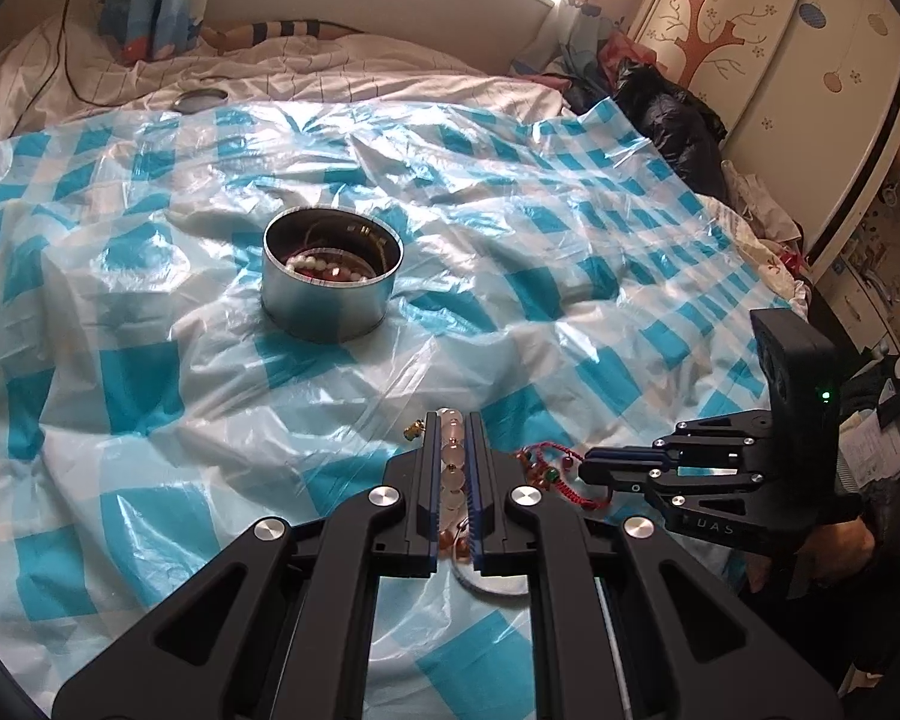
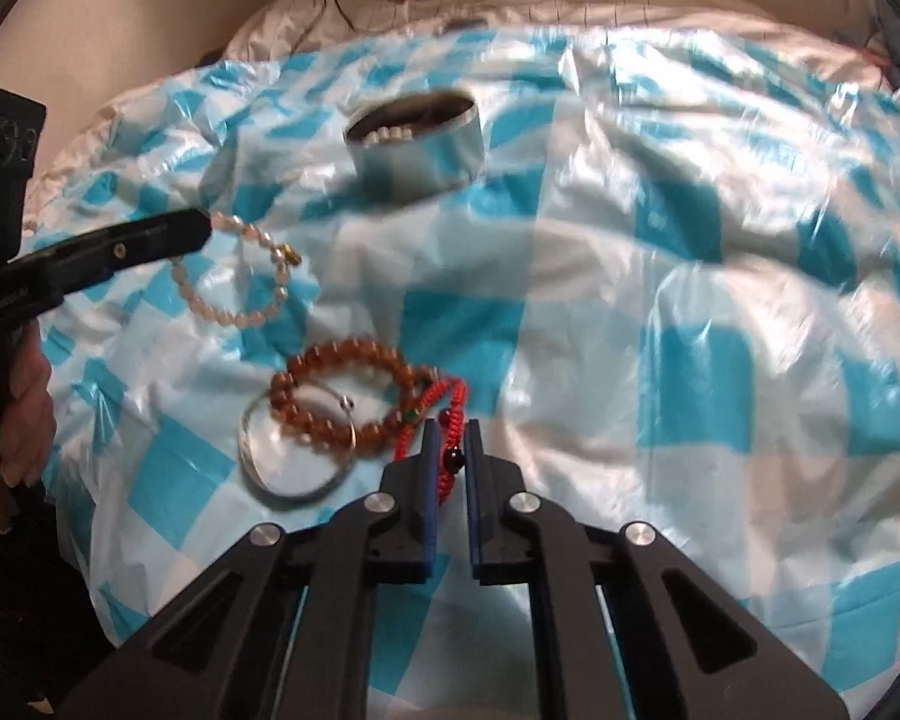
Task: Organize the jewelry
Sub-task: 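Lift both bracelets and carry them to the silver tin with both grippers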
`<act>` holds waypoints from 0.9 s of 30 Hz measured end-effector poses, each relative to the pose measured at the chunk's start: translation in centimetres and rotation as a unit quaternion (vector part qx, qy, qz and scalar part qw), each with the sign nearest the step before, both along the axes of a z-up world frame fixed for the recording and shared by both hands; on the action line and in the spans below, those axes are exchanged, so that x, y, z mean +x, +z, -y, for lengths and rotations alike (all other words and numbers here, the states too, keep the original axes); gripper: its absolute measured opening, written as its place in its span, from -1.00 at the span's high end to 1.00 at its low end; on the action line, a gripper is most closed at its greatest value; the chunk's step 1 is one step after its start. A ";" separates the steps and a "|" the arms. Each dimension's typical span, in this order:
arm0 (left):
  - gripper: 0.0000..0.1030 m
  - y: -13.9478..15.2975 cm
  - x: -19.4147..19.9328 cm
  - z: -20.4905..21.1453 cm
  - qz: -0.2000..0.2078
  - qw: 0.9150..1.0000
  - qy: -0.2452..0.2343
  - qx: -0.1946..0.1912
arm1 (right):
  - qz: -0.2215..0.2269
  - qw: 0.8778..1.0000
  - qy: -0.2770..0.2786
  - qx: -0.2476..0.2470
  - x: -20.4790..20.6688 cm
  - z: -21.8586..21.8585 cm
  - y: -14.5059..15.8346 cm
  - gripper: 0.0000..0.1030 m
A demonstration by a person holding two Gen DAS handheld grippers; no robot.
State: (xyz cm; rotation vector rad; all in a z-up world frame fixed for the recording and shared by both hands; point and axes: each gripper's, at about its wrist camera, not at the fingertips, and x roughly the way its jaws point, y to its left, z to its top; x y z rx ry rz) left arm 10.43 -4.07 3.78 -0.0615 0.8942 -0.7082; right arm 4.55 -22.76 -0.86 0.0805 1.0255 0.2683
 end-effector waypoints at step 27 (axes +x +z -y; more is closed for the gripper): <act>0.87 2.0 2.9 -1.2 0.022 0.998 0.033 -0.048 | 0.095 0.982 -0.027 0.163 3.3 2.4 7.7 0.84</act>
